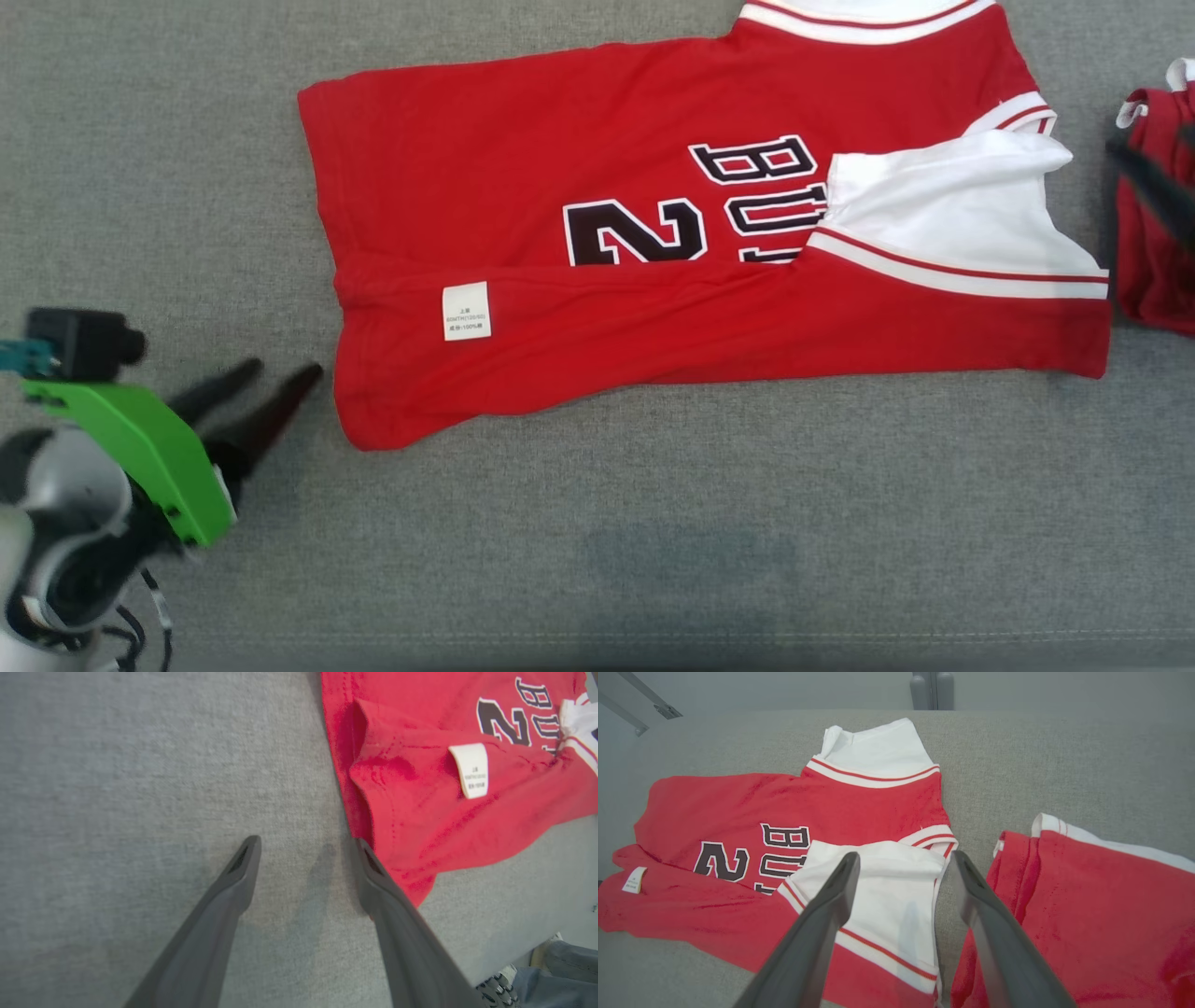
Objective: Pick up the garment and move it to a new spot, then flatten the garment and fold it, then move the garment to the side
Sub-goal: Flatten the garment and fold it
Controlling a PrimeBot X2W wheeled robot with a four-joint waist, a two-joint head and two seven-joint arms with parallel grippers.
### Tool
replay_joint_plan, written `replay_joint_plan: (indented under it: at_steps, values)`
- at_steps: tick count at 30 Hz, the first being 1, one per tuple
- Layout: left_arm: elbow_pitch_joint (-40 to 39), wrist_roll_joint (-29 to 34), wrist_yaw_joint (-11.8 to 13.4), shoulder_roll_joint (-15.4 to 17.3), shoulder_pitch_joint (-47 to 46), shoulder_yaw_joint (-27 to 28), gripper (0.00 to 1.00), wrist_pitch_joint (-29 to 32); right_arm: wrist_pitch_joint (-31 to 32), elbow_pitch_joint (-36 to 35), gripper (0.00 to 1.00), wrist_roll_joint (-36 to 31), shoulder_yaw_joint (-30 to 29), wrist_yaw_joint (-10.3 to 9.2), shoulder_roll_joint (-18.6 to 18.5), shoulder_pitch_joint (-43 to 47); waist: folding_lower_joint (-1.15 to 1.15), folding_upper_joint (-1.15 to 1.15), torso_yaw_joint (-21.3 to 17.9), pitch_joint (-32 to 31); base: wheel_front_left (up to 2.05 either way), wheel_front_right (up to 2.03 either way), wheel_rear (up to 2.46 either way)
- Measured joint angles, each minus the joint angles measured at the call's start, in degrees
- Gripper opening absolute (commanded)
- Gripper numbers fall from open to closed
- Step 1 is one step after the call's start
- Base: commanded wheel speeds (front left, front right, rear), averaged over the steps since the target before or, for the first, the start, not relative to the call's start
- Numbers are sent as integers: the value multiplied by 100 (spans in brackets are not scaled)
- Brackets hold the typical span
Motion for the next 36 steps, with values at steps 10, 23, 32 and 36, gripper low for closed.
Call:
replay_joint_plan:
  at_steps: [10, 23, 32, 36]
  values:
    - [-62, 495, 208, -190, -1747, 82, 100, -181, -74, 164, 100, -443, 63, -124, 120, -1674, 0, 0, 156, 535, 0, 0, 0]
    - [758, 867, 407, -886, -2959, -260, 100, -266, 132, 860, 100, -982, 573, -215, 240, -3006, 0, 0, 493, 1446, 0, 0, 0]
    - [1112, 749, 216, -1371, -3381, -389, 100, -492, 114, 1516, 100, -1196, 805, -215, 436, -3262, 0, 0, 798, 1710, 0, 0, 0]
    - [1201, 628, 36, -1586, -3500, -464, 82, -494, 71, 1786, 100, -1266, 843, -215, 459, -3462, 0, 0, 922, 1735, 0, 0, 0]
